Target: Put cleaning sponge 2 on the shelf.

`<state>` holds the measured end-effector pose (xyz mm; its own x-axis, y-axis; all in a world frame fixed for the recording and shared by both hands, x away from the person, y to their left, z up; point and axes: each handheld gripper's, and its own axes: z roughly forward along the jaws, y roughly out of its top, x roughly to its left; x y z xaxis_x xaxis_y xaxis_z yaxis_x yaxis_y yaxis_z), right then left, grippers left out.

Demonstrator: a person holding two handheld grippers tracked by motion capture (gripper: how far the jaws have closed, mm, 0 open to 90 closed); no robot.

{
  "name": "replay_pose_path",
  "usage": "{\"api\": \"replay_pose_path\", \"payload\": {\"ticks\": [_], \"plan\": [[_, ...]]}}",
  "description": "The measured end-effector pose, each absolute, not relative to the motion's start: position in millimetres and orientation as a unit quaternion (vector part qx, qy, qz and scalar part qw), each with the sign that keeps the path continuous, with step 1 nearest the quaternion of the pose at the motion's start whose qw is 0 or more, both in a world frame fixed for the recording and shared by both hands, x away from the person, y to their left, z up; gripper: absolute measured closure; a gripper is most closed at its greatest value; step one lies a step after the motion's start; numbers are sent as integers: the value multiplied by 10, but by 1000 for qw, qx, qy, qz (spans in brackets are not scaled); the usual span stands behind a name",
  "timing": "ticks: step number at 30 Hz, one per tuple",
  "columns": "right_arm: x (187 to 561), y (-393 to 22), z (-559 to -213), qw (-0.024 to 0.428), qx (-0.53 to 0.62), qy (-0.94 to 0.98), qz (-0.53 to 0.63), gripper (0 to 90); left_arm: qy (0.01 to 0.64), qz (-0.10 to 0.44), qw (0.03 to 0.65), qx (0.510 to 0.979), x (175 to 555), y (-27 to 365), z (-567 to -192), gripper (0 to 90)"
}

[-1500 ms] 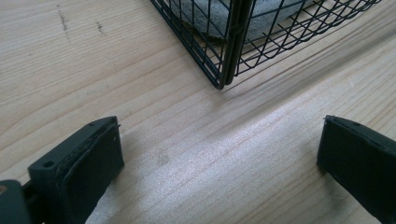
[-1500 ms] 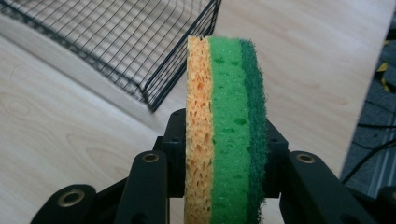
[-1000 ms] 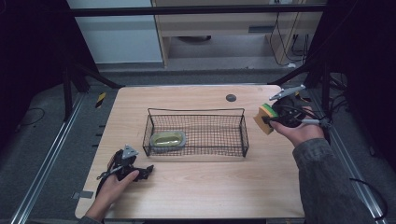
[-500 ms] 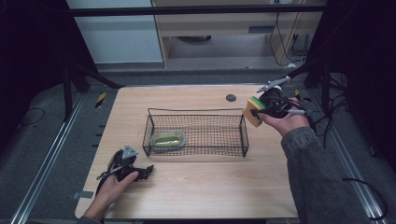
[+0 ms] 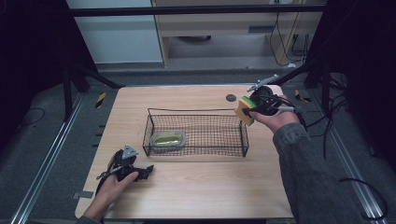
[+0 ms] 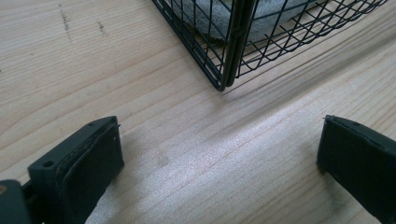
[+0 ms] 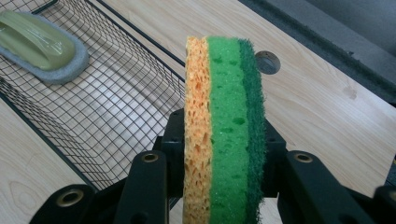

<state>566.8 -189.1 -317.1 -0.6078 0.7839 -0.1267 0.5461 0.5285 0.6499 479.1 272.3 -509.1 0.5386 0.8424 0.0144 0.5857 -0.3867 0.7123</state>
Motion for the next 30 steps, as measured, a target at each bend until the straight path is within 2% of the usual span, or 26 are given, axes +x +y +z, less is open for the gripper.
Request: {"api": "replay_pose_path", "payload": {"ticks": [30], "plan": [[5859,-1651,-3592,170,375,867,281,646,434,189,334,815,4817,2716,-5089,0]]}}
